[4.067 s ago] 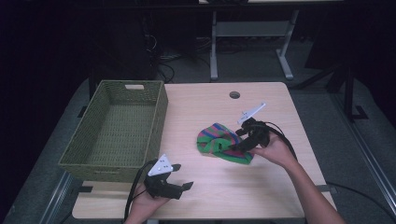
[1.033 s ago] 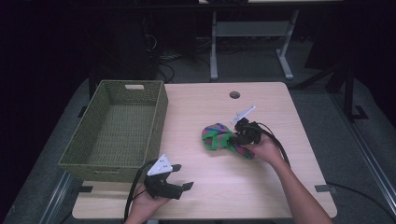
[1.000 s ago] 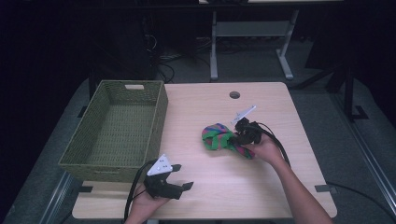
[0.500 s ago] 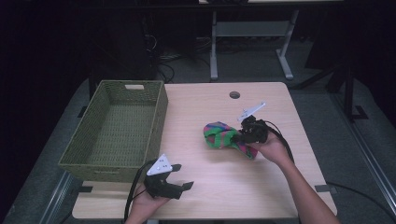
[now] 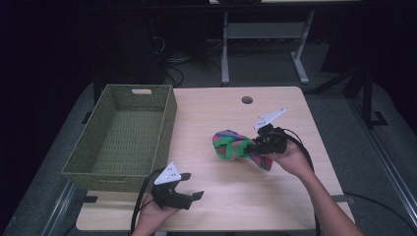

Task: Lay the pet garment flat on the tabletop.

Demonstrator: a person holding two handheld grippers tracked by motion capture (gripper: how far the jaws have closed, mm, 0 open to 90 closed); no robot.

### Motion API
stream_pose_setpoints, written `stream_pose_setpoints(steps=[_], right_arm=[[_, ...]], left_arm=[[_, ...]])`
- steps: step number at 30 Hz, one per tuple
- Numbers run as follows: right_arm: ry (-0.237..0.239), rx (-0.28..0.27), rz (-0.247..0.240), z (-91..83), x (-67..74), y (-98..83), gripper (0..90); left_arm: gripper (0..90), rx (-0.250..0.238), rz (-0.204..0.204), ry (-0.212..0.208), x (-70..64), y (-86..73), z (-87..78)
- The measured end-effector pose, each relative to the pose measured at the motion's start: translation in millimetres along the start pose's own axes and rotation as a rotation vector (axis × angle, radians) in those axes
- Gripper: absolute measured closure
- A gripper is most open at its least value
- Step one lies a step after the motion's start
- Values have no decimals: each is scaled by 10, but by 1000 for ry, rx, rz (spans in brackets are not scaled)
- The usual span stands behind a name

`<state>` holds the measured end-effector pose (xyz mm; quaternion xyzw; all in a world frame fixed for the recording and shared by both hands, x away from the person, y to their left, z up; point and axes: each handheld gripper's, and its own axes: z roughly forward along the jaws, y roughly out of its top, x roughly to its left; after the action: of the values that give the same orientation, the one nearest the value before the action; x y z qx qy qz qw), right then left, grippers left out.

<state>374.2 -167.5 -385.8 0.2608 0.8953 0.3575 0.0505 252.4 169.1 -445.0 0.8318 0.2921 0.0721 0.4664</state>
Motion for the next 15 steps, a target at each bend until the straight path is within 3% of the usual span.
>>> stream_pose_setpoints(steps=[15], right_arm=[[24, -21, -32, -204, 167, -19, 736]], left_arm=[[203, -6, -1, 3, 20, -4, -13]])
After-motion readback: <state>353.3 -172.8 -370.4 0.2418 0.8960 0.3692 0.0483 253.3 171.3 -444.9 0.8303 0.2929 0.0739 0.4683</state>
